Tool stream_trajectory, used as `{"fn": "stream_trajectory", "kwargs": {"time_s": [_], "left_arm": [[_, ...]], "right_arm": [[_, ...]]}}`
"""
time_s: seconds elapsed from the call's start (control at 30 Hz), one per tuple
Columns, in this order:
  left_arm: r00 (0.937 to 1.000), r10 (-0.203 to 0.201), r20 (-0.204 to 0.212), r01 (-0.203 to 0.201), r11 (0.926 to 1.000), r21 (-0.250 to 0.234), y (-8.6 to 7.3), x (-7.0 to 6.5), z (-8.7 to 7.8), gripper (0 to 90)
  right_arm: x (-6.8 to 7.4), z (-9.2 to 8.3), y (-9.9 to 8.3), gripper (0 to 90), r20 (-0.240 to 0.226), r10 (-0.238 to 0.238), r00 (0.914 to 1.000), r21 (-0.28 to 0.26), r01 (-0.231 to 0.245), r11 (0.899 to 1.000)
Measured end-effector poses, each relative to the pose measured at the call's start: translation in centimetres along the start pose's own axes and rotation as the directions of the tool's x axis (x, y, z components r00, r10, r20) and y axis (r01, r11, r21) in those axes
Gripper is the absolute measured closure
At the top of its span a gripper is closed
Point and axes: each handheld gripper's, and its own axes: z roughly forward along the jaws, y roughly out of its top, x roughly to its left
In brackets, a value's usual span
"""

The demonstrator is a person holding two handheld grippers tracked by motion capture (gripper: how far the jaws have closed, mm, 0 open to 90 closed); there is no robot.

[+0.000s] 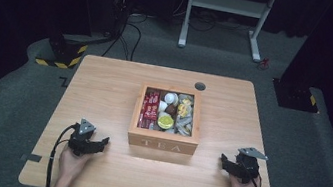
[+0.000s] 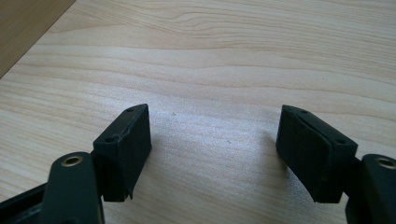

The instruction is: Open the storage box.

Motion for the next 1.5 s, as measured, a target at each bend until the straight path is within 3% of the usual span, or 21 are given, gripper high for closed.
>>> {"fn": "stream_trajectory", "kwargs": {"time_s": [0.23,0.43,0.63,1.13,1.37,1.5], "left_arm": [[0.9986,0.011,0.052,-0.010,0.9998,-0.018,0.0,-0.4,-0.3,32.9],[0.9927,0.041,0.113,-0.037,0.9985,-0.041,0.0,-1.4,-0.8,33.8],[0.9908,0.047,0.127,-0.042,0.9981,-0.045,0.1,-2.0,-0.8,32.7],[0.9759,0.105,0.191,-0.095,0.9937,-0.060,0.3,-3.8,-0.8,36.6],[0.9666,0.109,0.232,-0.101,0.9939,-0.045,0.5,-4.7,-0.6,34.7],[0.9596,0.093,0.266,-0.081,0.9953,-0.053,0.6,-4.9,-0.6,33.6]], "right_arm": [[0.0,0.0,0.0,26.4,0.001,-0.001,1.0000,-0.001,0.001,1.000],[0.0,0.0,0.0,26.4,0.001,-0.001,1.0000,-0.001,0.001,1.000],[0.0,0.0,0.0,26.4,0.001,-0.001,1.0000,-0.001,0.001,1.000],[0.0,0.0,0.0,26.4,0.000,-0.001,1.0000,0.000,0.001,1.000],[0.0,0.0,0.0,26.4,0.000,-0.001,1.0000,-0.001,0.001,1.000],[0.0,0.0,0.0,26.4,0.000,-0.003,1.0000,-0.001,0.003,1.000]]}}
